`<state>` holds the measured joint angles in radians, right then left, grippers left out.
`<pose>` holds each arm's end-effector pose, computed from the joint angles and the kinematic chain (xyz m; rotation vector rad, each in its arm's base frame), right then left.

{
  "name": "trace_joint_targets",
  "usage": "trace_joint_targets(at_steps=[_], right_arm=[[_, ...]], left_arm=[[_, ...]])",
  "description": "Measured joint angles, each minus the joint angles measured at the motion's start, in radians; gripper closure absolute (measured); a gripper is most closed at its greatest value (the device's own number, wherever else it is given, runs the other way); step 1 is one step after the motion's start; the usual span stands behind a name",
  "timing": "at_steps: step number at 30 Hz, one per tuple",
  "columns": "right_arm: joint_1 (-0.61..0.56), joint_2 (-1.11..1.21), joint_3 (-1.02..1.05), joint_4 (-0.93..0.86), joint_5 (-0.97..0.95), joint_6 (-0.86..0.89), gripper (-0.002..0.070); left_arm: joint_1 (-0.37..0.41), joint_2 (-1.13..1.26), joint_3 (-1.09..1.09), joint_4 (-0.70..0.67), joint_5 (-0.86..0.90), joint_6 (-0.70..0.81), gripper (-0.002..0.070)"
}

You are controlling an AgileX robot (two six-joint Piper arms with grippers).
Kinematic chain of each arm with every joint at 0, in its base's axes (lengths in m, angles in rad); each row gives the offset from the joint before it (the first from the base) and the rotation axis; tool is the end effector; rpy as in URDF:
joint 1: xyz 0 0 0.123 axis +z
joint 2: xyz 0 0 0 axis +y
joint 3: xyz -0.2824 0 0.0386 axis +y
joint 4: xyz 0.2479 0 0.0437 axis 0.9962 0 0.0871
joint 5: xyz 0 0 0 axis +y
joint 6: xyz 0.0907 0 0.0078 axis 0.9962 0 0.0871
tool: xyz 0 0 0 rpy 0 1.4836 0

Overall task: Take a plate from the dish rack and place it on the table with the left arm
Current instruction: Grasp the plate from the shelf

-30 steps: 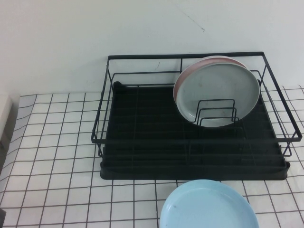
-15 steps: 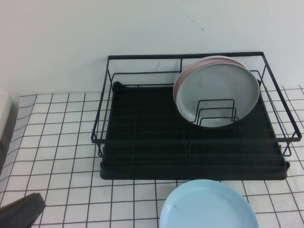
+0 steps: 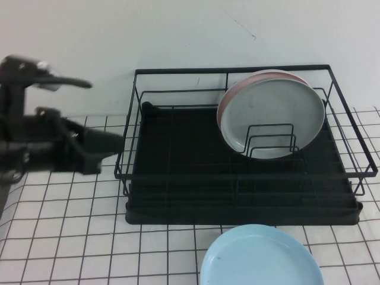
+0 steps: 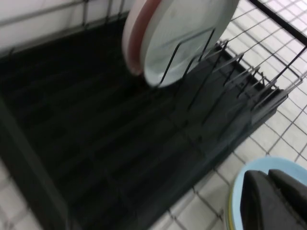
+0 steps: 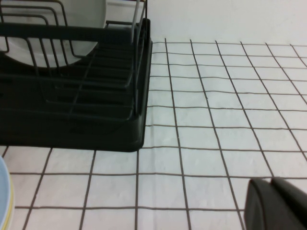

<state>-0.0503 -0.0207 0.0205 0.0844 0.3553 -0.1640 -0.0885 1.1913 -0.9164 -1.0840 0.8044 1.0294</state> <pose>0.0526 0.0000 0.1754 -0.0523 1.8372 -0.0678 0.2318 -0.0788 0.3324 0.5865 2.0543 -0.7442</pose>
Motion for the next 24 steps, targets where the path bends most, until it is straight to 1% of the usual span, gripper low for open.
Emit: trace_joint_targets(at_steps=[3, 7, 10, 13, 15, 18, 21, 22, 24], right_arm=[[0.0, 0.0, 0.0, 0.0, 0.0, 0.0, 0.0678], [0.0, 0.0, 0.0, 0.0, 0.0, 0.0, 0.0678], [0.0, 0.0, 0.0, 0.0, 0.0, 0.0, 0.0678], [0.0, 0.0, 0.0, 0.0, 0.0, 0.0, 0.0678], [0.0, 0.0, 0.0, 0.0, 0.0, 0.0, 0.0678], [0.0, 0.0, 0.0, 0.0, 0.0, 0.0, 0.0678], [0.0, 0.0, 0.0, 0.0, 0.0, 0.0, 0.0678], [0.0, 0.0, 0.0, 0.0, 0.0, 0.0, 0.0678], [0.0, 0.0, 0.0, 0.0, 0.0, 0.0, 0.0678]], left_arm=[[-0.079, 0.166, -0.137, -0.027, -0.012, 0.075, 0.0677], [-0.157, 0.391, -0.345, -0.027, 0.024, 0.127, 0.0677], [-0.202, 0.567, -0.54, -0.029, 0.117, 0.171, 0.0677], [-0.229, 0.725, -0.745, -0.024, 0.224, 0.185, 0.0665], [-0.246, 0.824, -0.862, 0.006, 0.292, 0.186, 0.0616], [-0.266, 0.919, -1.011, 0.091, 0.345, 0.145, 0.0497], [-0.277, 0.961, -1.108, 0.155, 0.346, 0.113, 0.0386], [-0.279, 0.966, -1.123, 0.164, 0.336, 0.108, 0.0362], [-0.281, 0.968, -1.136, 0.174, 0.301, 0.117, 0.0336]])
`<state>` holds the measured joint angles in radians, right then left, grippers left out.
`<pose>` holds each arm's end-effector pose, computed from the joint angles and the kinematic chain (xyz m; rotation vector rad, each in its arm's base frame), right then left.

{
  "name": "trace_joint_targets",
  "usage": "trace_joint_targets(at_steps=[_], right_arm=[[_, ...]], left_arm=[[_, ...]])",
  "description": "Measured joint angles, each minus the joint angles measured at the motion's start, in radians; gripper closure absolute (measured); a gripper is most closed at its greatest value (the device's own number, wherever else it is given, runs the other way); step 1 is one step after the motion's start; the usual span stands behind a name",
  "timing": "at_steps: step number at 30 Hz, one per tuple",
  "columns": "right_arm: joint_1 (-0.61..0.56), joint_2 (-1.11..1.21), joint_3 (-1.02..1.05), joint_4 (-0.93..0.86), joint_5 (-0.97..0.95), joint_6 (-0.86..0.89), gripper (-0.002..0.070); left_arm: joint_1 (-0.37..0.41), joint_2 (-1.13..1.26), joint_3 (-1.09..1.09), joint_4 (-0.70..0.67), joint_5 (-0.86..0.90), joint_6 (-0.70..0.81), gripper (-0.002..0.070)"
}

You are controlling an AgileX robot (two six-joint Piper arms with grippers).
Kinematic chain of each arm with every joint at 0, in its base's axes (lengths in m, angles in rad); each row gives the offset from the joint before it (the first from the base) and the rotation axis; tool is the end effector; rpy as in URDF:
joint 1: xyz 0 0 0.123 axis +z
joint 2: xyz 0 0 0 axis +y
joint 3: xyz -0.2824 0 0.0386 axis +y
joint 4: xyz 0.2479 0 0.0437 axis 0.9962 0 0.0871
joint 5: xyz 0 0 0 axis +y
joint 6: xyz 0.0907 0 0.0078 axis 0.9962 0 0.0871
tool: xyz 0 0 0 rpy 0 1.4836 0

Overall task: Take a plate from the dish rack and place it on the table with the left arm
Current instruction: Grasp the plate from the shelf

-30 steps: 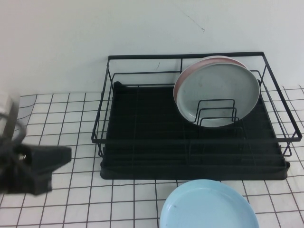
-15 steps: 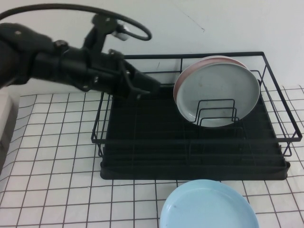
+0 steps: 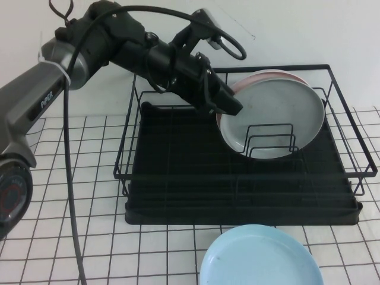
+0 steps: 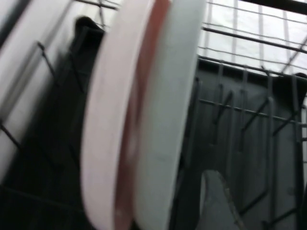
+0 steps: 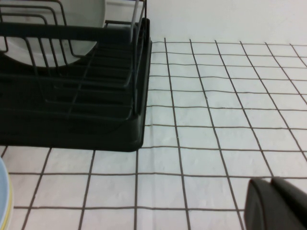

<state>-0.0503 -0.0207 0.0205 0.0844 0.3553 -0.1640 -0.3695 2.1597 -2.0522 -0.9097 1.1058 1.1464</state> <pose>0.0526 0.0000 0.1754 -0.0523 1.8372 -0.0678 0.4242 -0.2332 0.3024 1.3650 1.8408 -0.8300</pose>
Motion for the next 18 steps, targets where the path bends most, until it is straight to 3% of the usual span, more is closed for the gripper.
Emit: trace_joint_targets(at_steps=[7, 18], right_arm=[[0.0, 0.0, 0.0, 0.0, 0.0, 0.0, 0.0678], [0.0, 0.0, 0.0, 0.0, 0.0, 0.0, 0.0678]], left_arm=[[-0.002, 0.002, -0.002, 0.005, -0.084, 0.156, 0.0325], [-0.002, 0.032, -0.002, 0.005, -0.168, 0.187, 0.0343]])
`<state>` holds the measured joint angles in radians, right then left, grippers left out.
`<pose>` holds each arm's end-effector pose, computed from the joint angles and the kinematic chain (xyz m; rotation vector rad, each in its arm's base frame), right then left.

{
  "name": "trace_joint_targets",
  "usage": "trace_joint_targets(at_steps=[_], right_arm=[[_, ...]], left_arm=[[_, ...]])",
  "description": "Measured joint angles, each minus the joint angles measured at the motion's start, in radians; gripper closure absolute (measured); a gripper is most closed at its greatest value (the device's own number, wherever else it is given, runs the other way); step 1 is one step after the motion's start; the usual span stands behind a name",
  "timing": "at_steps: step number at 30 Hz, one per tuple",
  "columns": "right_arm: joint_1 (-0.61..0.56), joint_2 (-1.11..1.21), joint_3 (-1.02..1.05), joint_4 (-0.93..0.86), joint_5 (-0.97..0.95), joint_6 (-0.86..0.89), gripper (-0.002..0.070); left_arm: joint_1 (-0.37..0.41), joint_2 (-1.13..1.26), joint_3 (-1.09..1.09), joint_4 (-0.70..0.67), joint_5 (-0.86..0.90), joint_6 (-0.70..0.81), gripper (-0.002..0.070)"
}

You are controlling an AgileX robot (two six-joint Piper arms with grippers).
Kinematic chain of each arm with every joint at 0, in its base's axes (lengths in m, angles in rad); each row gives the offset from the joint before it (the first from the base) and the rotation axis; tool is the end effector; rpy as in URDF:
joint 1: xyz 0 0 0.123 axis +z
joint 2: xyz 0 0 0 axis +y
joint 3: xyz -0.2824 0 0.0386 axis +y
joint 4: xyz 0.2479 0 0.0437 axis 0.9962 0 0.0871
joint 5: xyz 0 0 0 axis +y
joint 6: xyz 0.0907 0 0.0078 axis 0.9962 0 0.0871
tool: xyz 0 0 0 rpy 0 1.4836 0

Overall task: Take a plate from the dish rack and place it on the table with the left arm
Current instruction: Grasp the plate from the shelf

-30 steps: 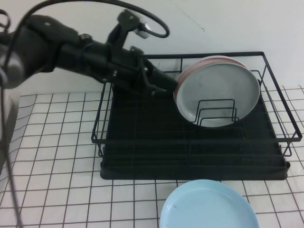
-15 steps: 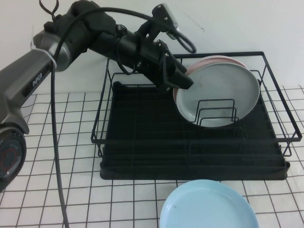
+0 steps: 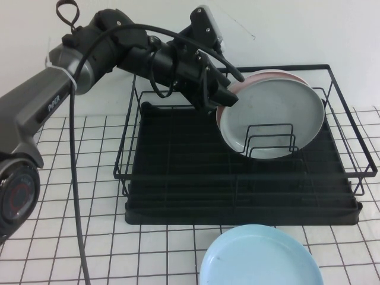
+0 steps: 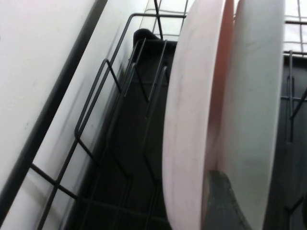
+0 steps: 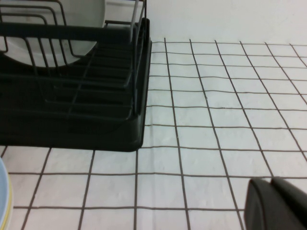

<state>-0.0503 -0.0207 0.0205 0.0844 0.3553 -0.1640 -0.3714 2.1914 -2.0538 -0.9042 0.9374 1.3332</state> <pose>0.0526 0.0000 0.1754 -0.0523 1.8372 -0.0678 0.4437 -0.2347 0.2915 1.3843 1.6982 -0.6150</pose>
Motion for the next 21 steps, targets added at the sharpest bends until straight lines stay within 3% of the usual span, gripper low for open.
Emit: trace_joint_targets(at_steps=[21], right_arm=[[0.0, 0.0, 0.0, 0.0, 0.0, 0.0, 0.0678]], left_arm=[[0.0, 0.065, -0.004, -0.032, -0.05, 0.017, 0.0344]])
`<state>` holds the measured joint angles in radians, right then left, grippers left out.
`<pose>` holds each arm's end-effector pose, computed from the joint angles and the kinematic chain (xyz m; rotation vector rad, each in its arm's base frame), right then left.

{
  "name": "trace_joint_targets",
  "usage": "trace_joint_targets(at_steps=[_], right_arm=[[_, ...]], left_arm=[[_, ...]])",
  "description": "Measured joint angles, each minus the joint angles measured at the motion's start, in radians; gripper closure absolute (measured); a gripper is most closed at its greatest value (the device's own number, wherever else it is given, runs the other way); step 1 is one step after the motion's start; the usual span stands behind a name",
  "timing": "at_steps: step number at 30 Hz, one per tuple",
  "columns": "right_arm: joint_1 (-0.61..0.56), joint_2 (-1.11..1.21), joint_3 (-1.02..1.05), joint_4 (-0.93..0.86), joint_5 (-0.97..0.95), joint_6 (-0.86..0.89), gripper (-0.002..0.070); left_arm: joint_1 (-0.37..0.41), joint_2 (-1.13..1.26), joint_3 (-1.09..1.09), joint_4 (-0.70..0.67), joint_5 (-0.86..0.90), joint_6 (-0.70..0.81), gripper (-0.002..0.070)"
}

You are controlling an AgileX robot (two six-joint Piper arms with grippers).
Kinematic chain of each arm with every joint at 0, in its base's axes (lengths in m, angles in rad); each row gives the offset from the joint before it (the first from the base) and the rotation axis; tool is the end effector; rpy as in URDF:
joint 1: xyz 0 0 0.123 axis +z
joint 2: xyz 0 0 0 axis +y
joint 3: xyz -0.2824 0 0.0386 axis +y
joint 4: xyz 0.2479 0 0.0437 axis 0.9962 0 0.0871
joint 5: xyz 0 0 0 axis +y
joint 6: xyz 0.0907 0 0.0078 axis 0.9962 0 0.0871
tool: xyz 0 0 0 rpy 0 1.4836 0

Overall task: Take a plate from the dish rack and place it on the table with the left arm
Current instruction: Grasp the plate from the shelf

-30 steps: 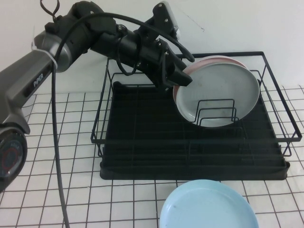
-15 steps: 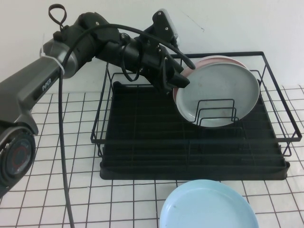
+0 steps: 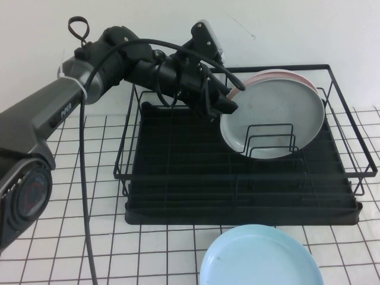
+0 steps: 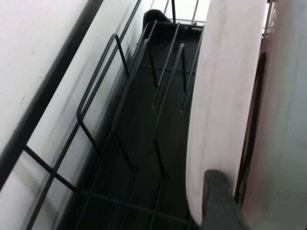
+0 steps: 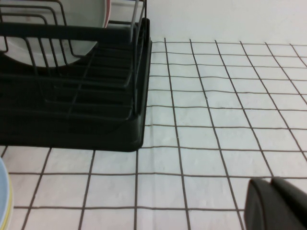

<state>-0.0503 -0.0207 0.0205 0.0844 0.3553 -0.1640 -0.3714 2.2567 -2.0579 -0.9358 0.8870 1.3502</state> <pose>0.0526 0.0000 0.1754 -0.0523 1.8372 -0.0678 0.4572 -0.2391 0.2629 1.3436 1.7327 -0.6237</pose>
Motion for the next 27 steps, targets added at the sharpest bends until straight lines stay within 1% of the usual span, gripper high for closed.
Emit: trace_joint_targets(at_steps=[7, 13, 16, 27], right_arm=[[0.0, 0.0, 0.0, 0.0, 0.0, 0.0, 0.0678], [0.0, 0.0, 0.0, 0.0, 0.0, 0.0, 0.0678], [0.0, 0.0, 0.0, 0.0, 0.0, 0.0, 0.0678], [0.0, 0.0, 0.0, 0.0, 0.0, 0.0, 0.0678]], left_arm=[[0.0, -0.02, -0.002, 0.026, 0.01, 0.0, 0.0344], [0.006, -0.066, -0.003, 0.033, 0.073, -0.006, 0.0344], [0.008, -0.075, -0.003, 0.015, 0.092, -0.006, 0.0344], [-0.012, -0.04, -0.003, -0.024, 0.081, 0.021, 0.0344]])
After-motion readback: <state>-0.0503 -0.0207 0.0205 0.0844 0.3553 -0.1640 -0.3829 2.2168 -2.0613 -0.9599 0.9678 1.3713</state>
